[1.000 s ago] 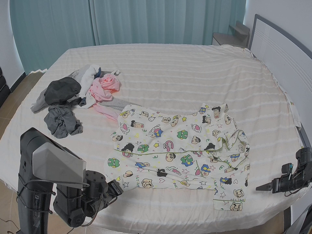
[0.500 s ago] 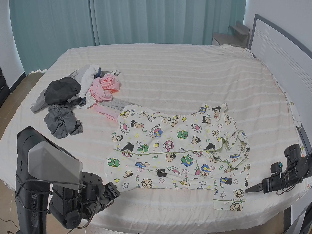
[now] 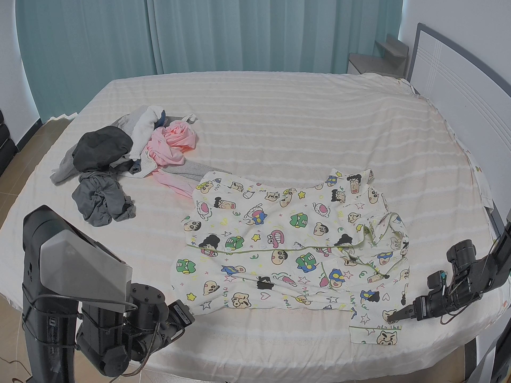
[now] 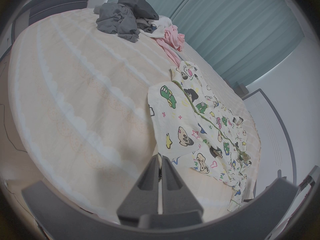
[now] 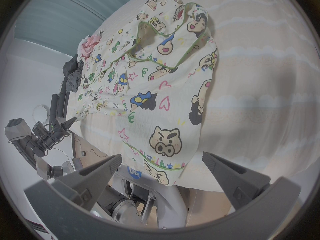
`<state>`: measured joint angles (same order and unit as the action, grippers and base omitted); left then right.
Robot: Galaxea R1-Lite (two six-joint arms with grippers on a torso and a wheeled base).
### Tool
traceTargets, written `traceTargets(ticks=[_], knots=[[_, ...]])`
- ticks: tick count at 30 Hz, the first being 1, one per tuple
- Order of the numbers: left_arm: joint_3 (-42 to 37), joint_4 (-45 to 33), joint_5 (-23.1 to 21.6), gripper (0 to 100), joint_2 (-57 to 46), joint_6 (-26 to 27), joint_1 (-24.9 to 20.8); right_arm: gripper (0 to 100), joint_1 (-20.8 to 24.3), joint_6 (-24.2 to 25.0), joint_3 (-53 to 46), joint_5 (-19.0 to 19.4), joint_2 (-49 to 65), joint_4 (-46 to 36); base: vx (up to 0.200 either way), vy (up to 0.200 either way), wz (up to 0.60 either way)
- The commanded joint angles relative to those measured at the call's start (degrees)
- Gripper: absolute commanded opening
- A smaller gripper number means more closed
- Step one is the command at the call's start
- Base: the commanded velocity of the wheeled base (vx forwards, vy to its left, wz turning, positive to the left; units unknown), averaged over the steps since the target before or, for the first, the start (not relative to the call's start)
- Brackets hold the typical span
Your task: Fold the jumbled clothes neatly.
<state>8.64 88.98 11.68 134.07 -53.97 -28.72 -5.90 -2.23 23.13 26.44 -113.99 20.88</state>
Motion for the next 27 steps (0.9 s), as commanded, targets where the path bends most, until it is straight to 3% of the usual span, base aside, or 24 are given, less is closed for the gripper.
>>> traceTargets(ticks=[1, 5, 16, 17, 27], knots=[[0.0, 1.0, 0.1, 0, -0.1, 0.0, 0.0, 100, 1.2, -0.1, 0.3, -0.4, -2.7, 0.2, 0.000, 0.000, 0.00], [-0.1, 1.0, 0.1, 0, -0.1, 0.0, 0.0, 100, 2.5, 0.2, 0.6, -2.5, -4.5, 1.4, 0.000, 0.000, 0.00], [0.0, 1.0, 0.2, 0, 0.0, 0.0, 0.0, 100, 6.3, 3.8, 0.8, -2.8, -5.4, 1.7, 0.000, 0.000, 0.00], [0.0, 1.0, 0.2, 0, 0.0, 0.0, 0.0, 0, 6.5, 3.8, 0.8, -2.9, -5.4, 1.7, 0.000, 0.000, 0.00], [0.0, 1.0, 0.4, 0, 0.0, 0.1, 0.0, 0, 6.2, 3.8, 0.3, -2.9, -4.3, 1.6, 0.000, 0.000, 0.00]])
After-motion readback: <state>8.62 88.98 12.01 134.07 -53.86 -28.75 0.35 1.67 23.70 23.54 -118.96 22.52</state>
